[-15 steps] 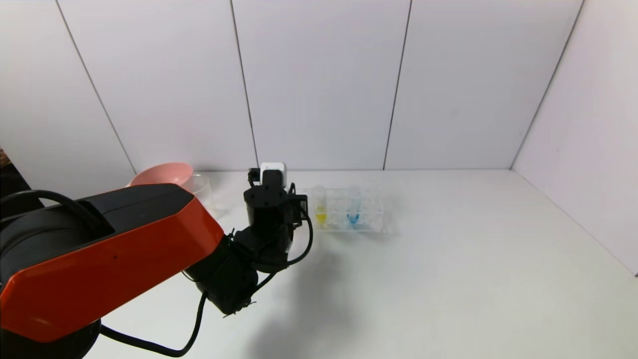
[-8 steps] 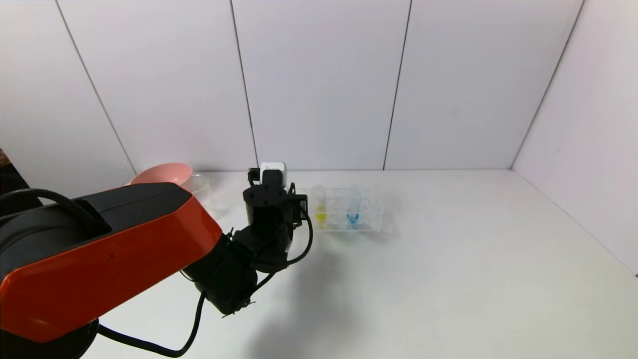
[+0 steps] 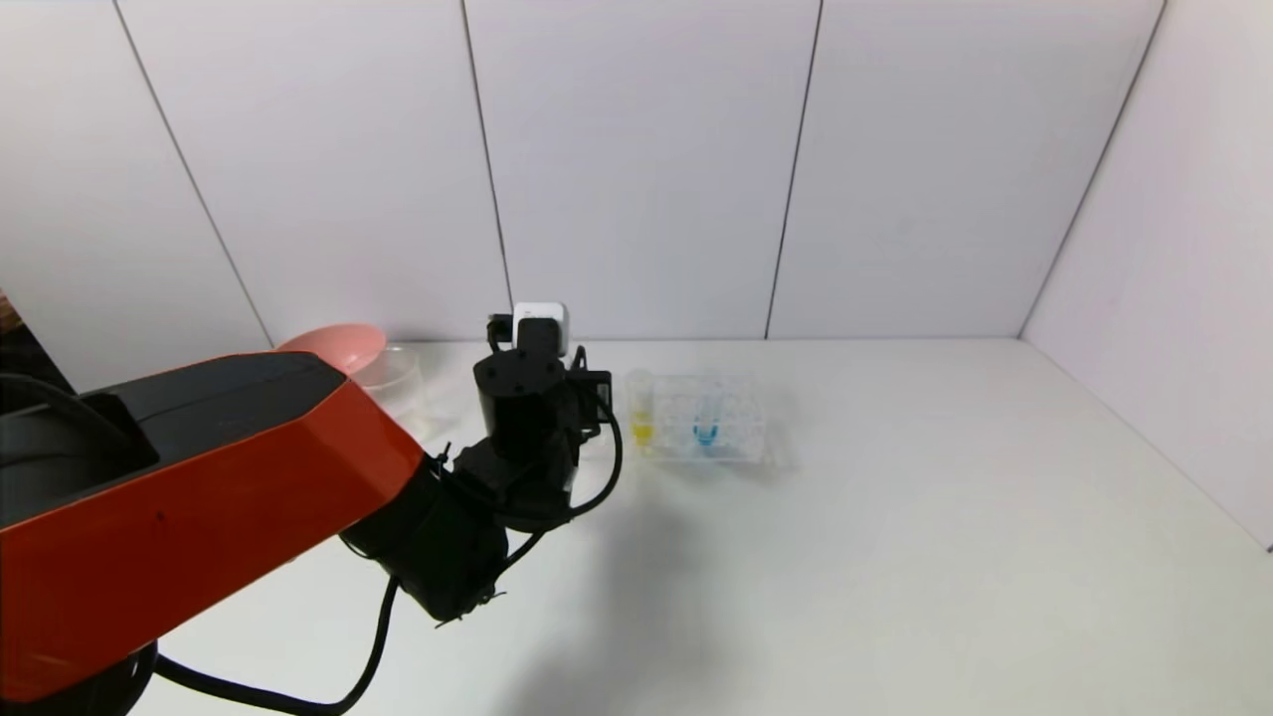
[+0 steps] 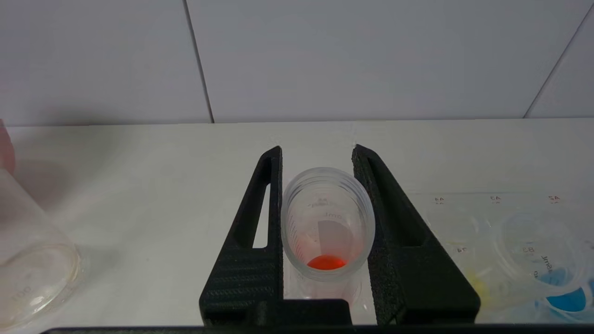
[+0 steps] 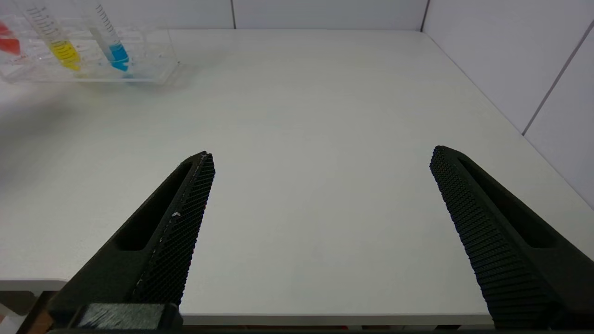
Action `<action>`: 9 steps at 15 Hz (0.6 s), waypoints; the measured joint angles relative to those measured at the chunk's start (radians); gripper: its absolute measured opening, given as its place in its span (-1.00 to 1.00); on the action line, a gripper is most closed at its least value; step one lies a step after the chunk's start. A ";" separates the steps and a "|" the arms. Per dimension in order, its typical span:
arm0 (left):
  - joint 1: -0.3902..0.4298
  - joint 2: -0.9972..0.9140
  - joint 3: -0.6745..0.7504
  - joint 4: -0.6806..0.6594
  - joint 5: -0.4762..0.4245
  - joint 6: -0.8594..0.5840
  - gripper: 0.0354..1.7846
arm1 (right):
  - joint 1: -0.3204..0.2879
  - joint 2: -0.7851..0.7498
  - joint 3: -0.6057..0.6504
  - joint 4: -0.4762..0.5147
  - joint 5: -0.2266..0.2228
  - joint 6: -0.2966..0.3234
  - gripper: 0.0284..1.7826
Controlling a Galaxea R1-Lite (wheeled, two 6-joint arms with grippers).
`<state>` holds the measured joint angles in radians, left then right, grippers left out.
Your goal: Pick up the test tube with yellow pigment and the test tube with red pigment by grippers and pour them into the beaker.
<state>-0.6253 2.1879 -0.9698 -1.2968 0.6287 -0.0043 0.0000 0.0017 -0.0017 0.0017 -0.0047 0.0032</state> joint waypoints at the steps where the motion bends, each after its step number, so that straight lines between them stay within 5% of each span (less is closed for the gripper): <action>1: -0.001 -0.009 -0.001 0.013 0.000 0.001 -0.45 | 0.000 0.000 0.000 0.000 0.000 0.000 0.91; 9: -0.015 -0.084 -0.010 0.069 0.000 0.034 -0.45 | 0.000 0.000 0.000 0.000 0.000 0.000 0.91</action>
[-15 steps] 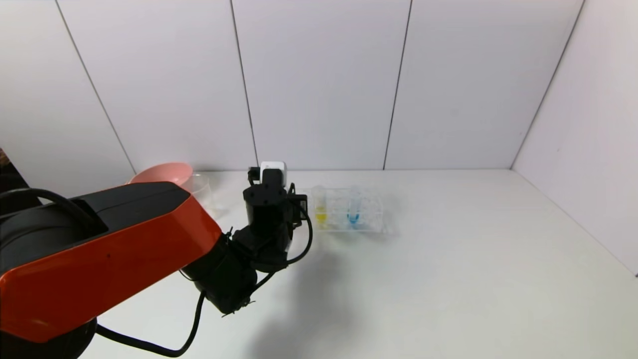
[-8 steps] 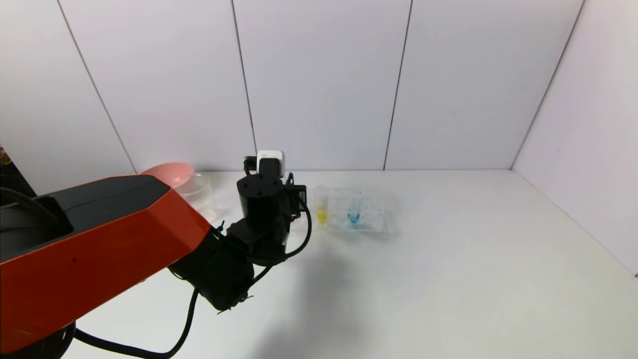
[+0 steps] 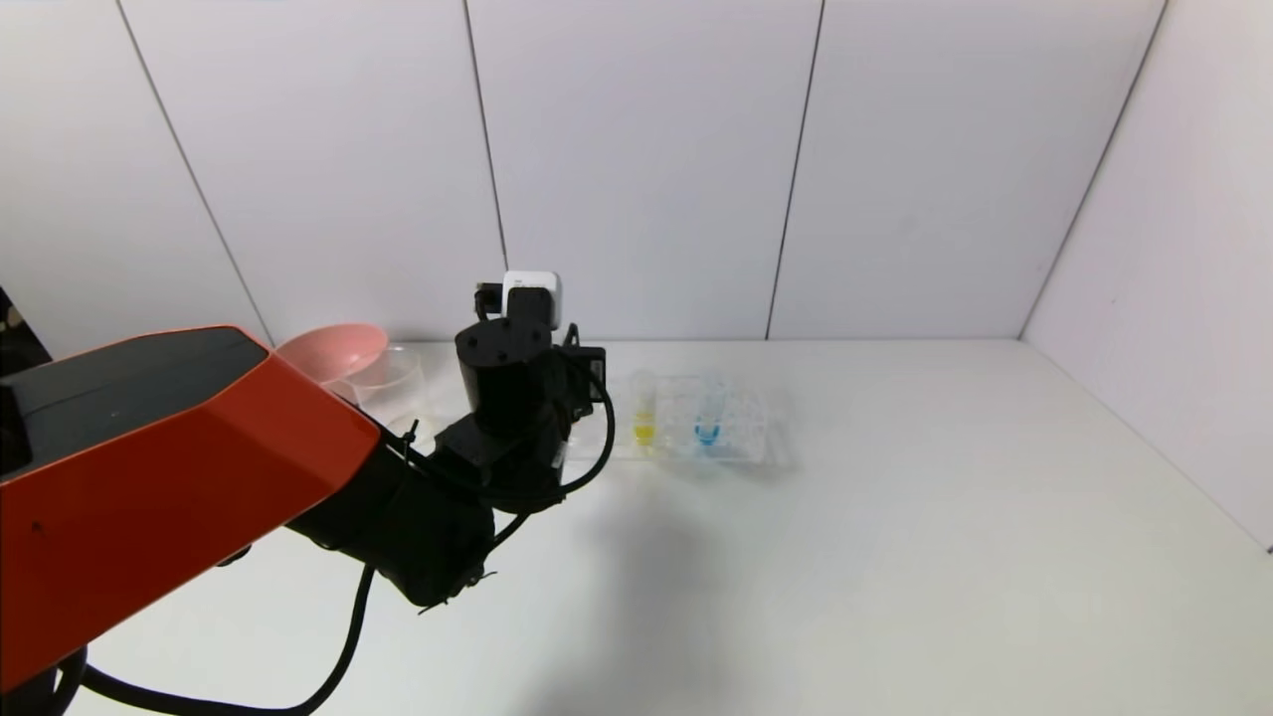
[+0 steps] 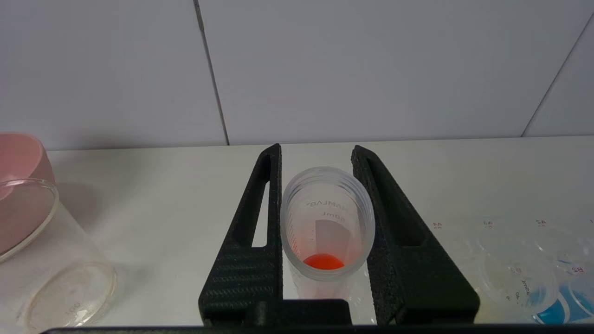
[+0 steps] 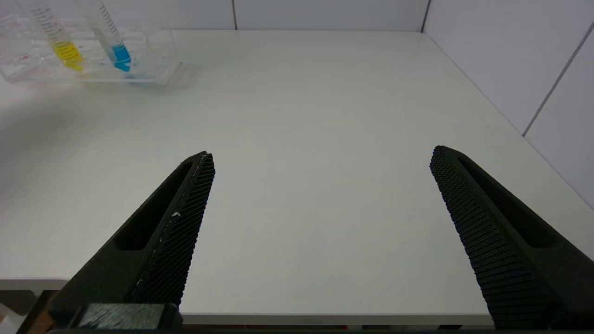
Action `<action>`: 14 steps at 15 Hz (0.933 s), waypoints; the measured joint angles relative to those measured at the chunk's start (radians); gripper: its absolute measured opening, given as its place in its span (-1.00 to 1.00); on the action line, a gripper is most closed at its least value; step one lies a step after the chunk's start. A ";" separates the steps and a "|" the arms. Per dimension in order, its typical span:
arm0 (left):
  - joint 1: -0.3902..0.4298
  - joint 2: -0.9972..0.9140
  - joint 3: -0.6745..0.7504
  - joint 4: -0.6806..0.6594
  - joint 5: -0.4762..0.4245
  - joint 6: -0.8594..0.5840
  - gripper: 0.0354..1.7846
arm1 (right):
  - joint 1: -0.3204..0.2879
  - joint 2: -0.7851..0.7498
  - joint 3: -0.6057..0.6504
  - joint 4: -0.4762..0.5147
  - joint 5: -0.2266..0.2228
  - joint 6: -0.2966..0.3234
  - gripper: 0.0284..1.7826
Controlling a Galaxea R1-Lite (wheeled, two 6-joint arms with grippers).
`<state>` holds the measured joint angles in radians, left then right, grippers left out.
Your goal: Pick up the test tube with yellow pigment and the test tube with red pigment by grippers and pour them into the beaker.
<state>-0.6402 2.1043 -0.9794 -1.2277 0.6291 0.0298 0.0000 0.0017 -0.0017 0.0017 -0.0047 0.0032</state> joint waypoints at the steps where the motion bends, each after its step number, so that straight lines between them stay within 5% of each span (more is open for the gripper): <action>1: 0.000 -0.008 -0.001 0.005 0.000 0.001 -0.45 | 0.000 0.000 0.000 0.000 0.000 0.000 0.91; 14: -0.008 -0.210 0.024 0.196 -0.007 0.020 -0.45 | 0.000 0.000 0.000 0.000 0.000 0.000 0.91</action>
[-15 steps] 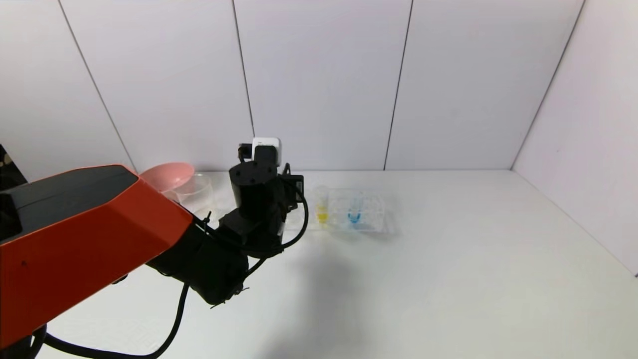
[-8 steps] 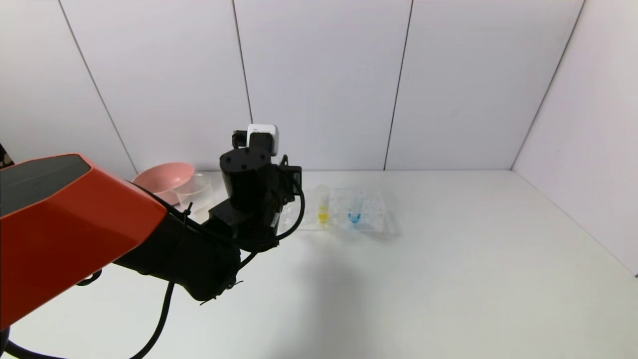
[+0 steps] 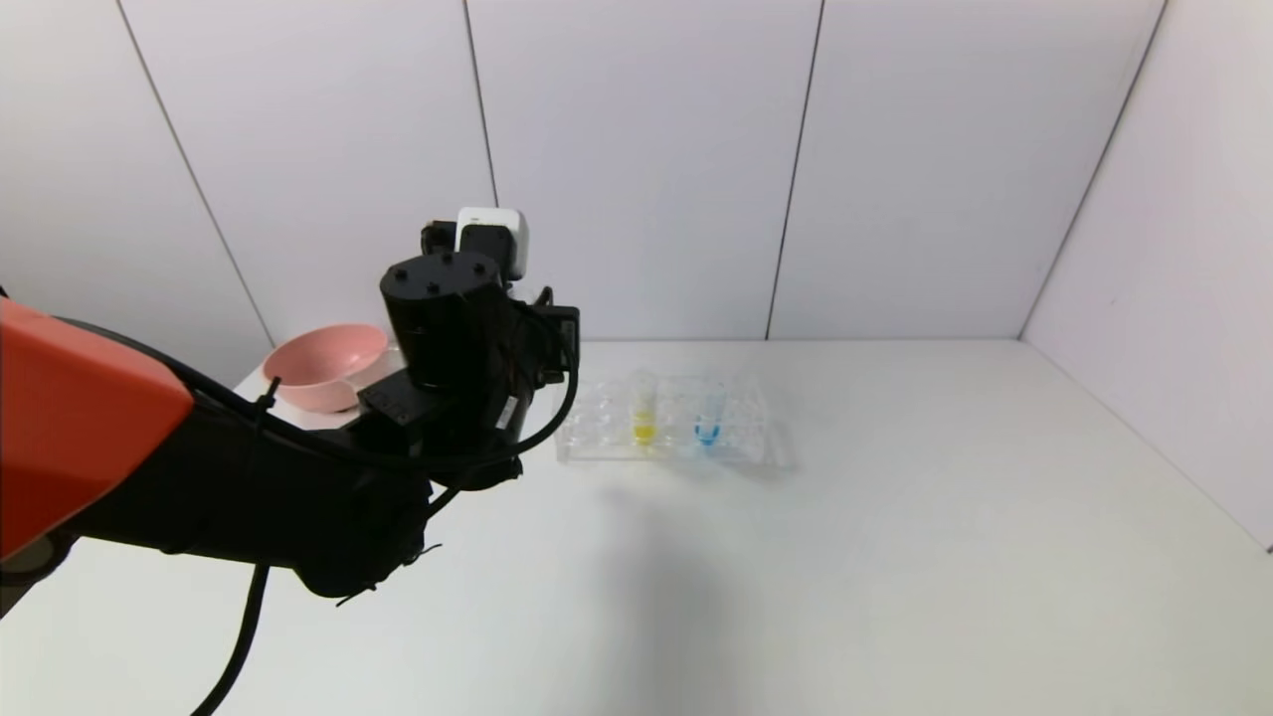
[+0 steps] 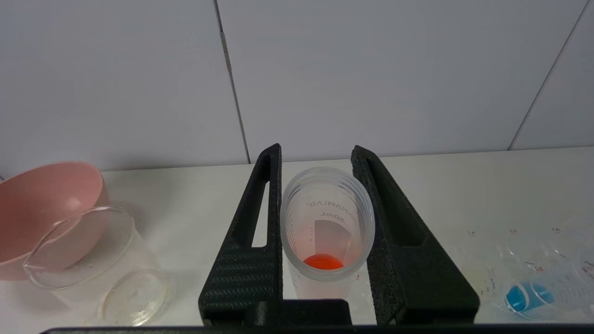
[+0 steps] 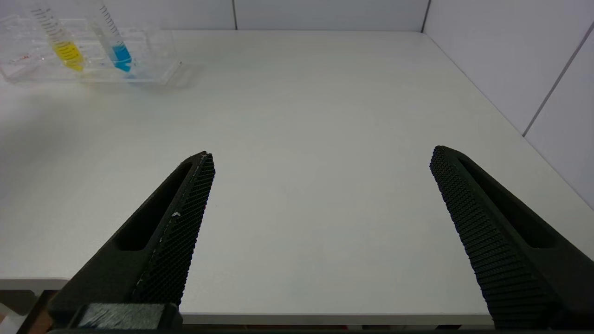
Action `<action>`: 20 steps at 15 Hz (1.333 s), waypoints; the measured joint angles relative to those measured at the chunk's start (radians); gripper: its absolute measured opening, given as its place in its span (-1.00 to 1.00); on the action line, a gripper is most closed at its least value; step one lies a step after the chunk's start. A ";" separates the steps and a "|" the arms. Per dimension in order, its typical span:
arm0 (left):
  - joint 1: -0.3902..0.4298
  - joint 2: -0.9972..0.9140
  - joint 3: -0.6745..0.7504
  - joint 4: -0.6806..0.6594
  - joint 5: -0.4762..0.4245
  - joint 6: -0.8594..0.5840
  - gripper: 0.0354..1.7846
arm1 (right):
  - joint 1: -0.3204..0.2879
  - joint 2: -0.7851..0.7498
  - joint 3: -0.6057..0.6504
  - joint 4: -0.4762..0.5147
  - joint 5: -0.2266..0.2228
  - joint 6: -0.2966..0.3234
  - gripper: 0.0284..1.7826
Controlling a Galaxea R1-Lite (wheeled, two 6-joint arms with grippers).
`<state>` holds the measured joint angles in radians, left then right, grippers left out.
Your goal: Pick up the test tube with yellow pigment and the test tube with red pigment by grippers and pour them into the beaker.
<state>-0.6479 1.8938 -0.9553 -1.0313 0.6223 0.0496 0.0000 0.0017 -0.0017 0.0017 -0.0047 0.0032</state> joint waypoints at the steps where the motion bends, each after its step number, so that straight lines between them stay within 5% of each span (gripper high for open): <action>1: 0.006 -0.021 0.001 0.036 0.001 0.000 -0.45 | 0.000 0.000 0.000 0.000 0.000 0.000 0.91; 7: 0.064 -0.087 -0.001 0.078 -0.003 0.001 -0.45 | 0.000 0.000 0.000 0.000 0.000 0.000 0.91; 20: 0.343 -0.106 -0.009 0.080 -0.066 0.015 -0.45 | 0.000 0.000 0.000 0.000 0.000 0.000 0.91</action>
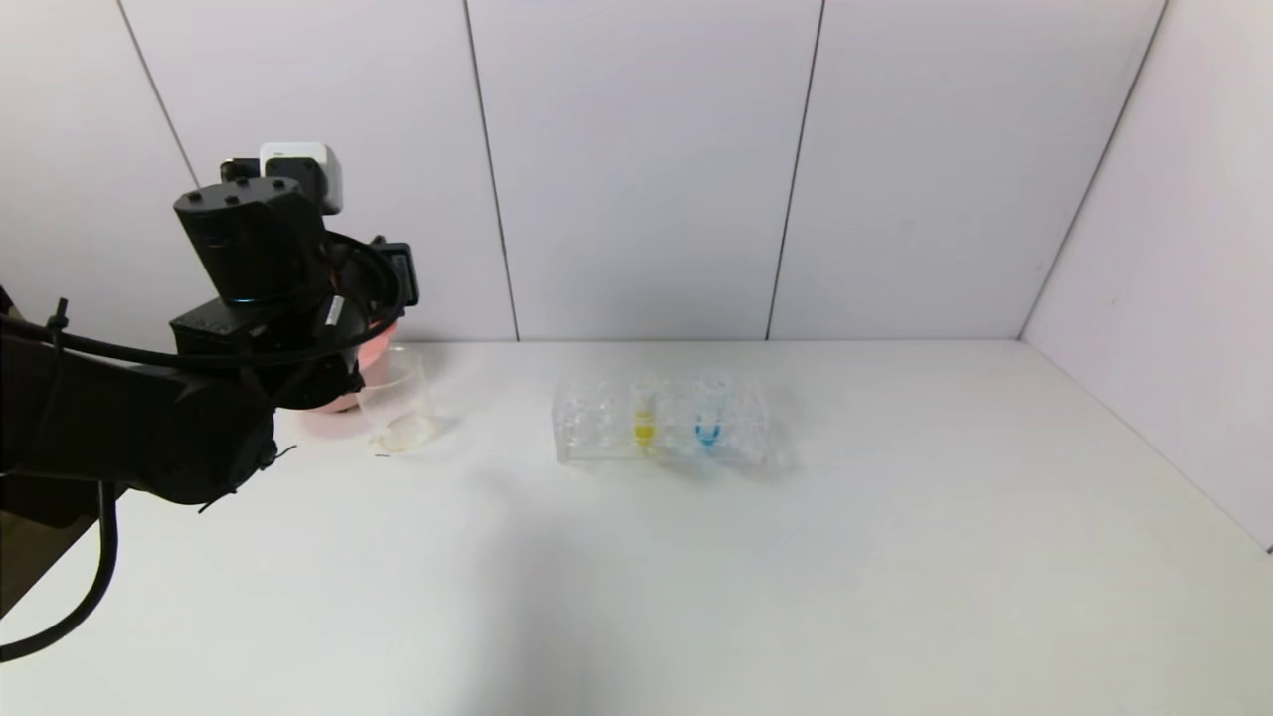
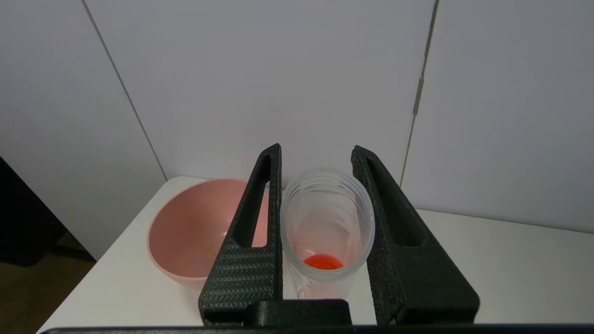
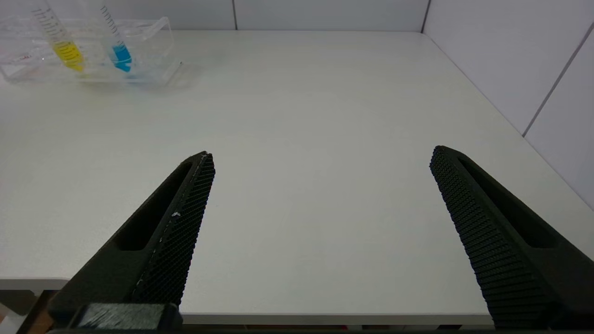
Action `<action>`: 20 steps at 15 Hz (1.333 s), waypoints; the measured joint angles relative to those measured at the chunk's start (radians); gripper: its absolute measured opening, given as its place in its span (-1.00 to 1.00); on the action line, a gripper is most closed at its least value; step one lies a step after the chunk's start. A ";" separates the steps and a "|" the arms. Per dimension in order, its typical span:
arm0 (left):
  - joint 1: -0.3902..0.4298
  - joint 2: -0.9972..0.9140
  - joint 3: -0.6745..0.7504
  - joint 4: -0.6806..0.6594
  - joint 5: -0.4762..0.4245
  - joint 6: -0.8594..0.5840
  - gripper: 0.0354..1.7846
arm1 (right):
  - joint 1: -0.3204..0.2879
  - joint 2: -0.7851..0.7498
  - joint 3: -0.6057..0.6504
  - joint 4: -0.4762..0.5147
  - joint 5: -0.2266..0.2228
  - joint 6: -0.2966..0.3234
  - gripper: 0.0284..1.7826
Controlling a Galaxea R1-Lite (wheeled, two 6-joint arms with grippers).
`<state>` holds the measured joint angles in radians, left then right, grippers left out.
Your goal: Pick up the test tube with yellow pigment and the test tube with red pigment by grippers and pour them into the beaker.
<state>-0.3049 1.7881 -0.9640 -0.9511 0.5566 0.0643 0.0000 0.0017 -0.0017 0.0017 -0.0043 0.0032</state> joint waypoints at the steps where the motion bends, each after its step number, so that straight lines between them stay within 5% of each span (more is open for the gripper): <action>1: 0.023 0.000 0.000 0.000 -0.020 0.000 -0.45 | 0.000 0.000 0.000 0.000 0.000 0.000 0.91; 13: 0.318 0.001 0.011 0.022 -0.258 -0.002 -0.45 | 0.000 0.000 0.000 0.000 0.000 0.000 0.91; 20: 0.397 0.006 0.006 0.093 -0.360 -0.011 -0.45 | 0.000 0.000 0.000 0.000 0.000 0.000 0.91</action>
<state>0.0917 1.7945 -0.9579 -0.8581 0.1962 0.0534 0.0000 0.0017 -0.0017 0.0017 -0.0047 0.0032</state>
